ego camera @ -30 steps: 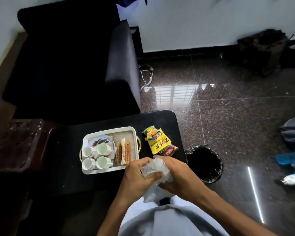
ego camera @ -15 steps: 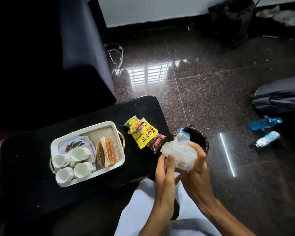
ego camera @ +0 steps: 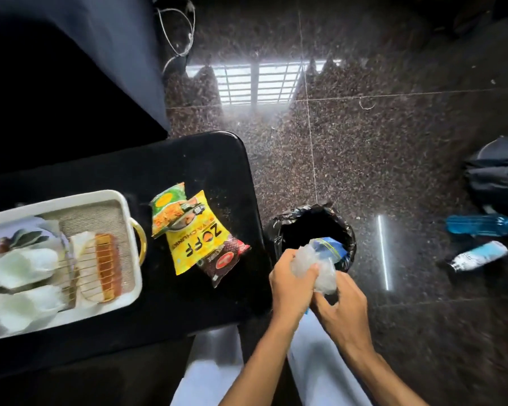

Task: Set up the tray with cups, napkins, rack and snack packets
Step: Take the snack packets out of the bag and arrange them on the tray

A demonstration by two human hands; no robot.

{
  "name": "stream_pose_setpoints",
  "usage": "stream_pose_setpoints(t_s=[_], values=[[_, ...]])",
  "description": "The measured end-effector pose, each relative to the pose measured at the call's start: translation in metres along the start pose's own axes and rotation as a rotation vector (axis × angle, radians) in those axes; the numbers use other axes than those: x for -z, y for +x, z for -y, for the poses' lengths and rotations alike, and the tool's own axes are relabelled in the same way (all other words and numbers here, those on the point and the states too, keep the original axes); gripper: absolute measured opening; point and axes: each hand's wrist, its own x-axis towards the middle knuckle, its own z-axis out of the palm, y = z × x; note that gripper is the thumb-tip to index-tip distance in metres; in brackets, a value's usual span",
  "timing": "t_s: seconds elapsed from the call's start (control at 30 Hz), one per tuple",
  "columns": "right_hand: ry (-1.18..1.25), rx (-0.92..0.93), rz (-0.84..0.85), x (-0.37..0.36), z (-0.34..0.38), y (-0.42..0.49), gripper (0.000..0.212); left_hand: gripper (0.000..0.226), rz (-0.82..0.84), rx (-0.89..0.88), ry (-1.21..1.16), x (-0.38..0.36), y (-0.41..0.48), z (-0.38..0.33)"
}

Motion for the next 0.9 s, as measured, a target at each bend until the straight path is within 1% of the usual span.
stream_pose_setpoints(t_s=[0.1, 0.13, 0.2, 0.27, 0.37, 0.43, 0.53, 0.6, 0.67, 0.8, 0.9], values=[[-0.015, -0.133, 0.020, -0.025, -0.053, 0.048, 0.006, 0.022, 0.057, 0.027, 0.183, -0.043, 0.055, 0.026], [-0.036, -0.166, 0.035, -0.033, -0.071, 0.061, 0.005, 0.026, 0.087, 0.054, 0.231, -0.055, 0.070, 0.036], [-0.070, -0.221, 0.045, -0.046, -0.100, 0.086, 0.017, 0.031, 0.127, 0.117, 0.292, -0.073, 0.095, 0.055], [-0.052, -0.290, 0.077, -0.058, -0.120, 0.105, 0.030, 0.034, 0.139, 0.167, 0.312, -0.085, 0.115, 0.070], [-0.050, -0.343, 0.105, -0.073, -0.140, 0.129, 0.037, 0.041, 0.137, 0.193, 0.348, -0.095, 0.138, 0.085], [-0.046, -0.360, 0.095, -0.081, -0.150, 0.143, 0.044, 0.051, 0.150, 0.222, 0.367, -0.100, 0.148, 0.093], [-0.054, -0.415, 0.114, -0.090, -0.163, 0.160, 0.061, 0.071, 0.200, 0.314, 0.354, -0.103, 0.159, 0.099], [-0.071, -0.434, 0.151, -0.093, -0.168, 0.166, 0.070, 0.077, 0.222, 0.359, 0.355, -0.103, 0.161, 0.100], [-0.107, -0.432, 0.167, -0.093, -0.169, 0.169, 0.076, 0.079, 0.218, 0.370, 0.355, -0.103, 0.160, 0.098], [-0.139, -0.390, 0.173, -0.088, -0.162, 0.163, 0.078, 0.080, 0.182, 0.370, 0.274, -0.091, 0.147, 0.092], [-0.161, -0.373, 0.145, -0.080, -0.155, 0.156, 0.082, 0.069, 0.179, 0.368, 0.212, -0.078, 0.129, 0.086]])
